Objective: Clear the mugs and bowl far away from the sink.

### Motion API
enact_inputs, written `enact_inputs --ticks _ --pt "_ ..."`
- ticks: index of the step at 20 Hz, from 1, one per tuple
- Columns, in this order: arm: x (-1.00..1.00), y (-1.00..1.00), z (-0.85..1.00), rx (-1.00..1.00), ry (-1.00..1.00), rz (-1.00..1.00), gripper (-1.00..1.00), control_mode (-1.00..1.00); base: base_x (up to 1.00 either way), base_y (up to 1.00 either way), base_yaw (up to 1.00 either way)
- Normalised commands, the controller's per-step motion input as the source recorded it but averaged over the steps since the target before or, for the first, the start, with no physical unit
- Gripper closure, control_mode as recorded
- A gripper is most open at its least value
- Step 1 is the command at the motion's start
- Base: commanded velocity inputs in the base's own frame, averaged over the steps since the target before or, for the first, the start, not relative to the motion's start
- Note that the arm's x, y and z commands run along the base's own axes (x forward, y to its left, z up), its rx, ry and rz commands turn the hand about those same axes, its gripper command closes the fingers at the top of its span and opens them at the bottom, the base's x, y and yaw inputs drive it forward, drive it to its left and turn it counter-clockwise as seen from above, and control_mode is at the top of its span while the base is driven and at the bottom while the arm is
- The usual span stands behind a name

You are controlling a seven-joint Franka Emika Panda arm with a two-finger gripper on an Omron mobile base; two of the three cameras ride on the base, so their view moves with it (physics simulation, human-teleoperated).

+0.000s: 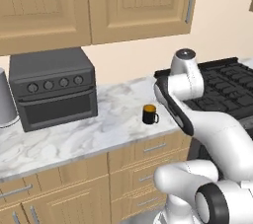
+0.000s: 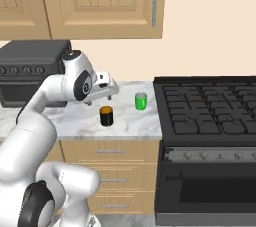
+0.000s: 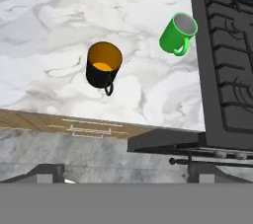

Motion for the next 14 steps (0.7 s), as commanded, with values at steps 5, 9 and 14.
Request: enact_inputs --ticks 5,9,14 --pt "0.00 0.00 0.00 0.00 0.00 0.00 -1.00 1.00 -0.05 -0.66 -0.40" --pt "0.00 0.00 0.00 0.00 0.00 0.00 -1.00 1.00 -0.03 -0.74 -0.55" --pt "0.00 0.00 0.00 0.00 0.00 0.00 -1.00 1.00 0.00 -0.76 -0.62"
